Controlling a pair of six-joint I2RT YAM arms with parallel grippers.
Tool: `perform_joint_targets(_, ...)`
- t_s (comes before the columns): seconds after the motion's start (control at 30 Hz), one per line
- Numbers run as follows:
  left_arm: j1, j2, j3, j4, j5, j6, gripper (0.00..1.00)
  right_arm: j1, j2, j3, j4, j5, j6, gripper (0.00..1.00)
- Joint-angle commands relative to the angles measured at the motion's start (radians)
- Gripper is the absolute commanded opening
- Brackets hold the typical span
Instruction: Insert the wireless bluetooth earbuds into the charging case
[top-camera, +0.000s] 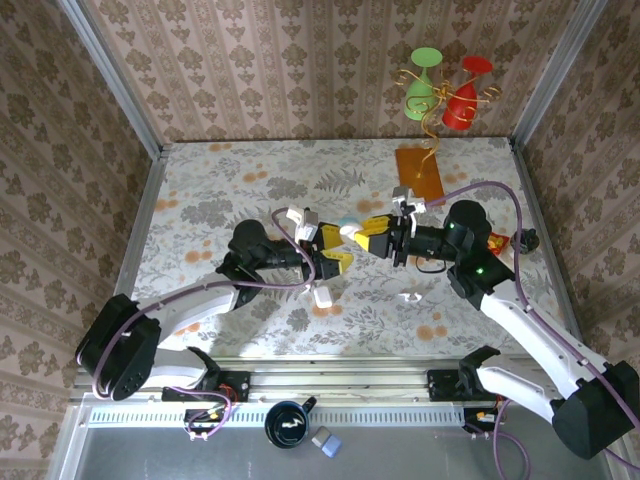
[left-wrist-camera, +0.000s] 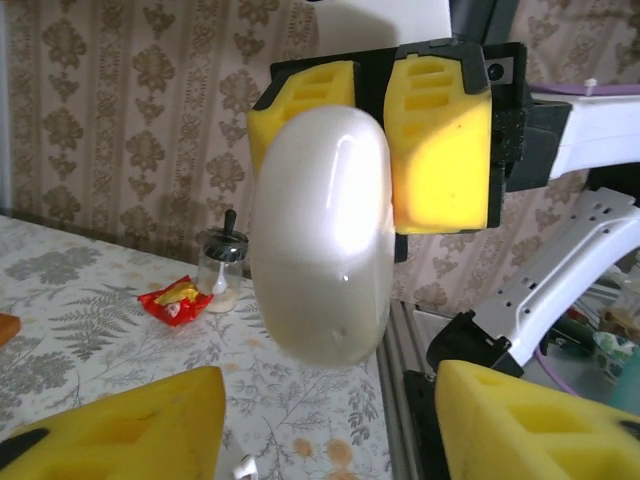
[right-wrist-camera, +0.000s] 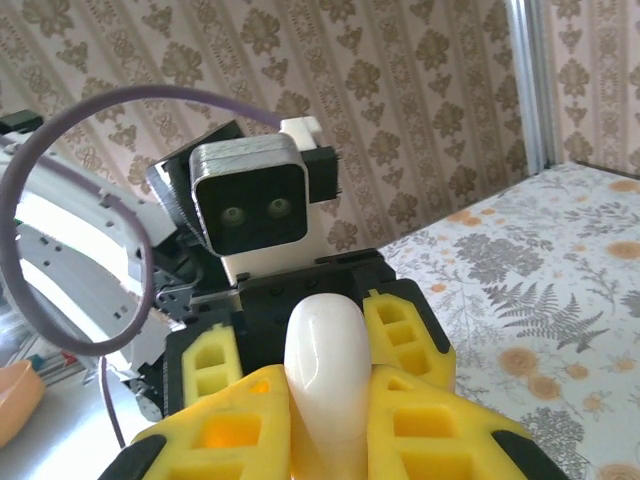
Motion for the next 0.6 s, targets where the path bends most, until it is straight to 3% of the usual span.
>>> perform_joint_targets(0.0,-0.007,0.0,0.027,0.094,0.065,-0.051,0.53,0.008,0.004,0.017,-0.013,-0.051,-0.045,0.14)
perform_joint_targets(0.3,-0.007,-0.004,0.032,0.095,0.067,-0.05,0.42,0.015,0.023,0.015,-0.044,-0.065,-0.076,0.14)
perform_joint_targets(0.57,-0.004,-0.004,0.024,0.099,0.055,-0.042,0.18,0.016,0.025,0.018,-0.07,-0.054,-0.1,0.15)
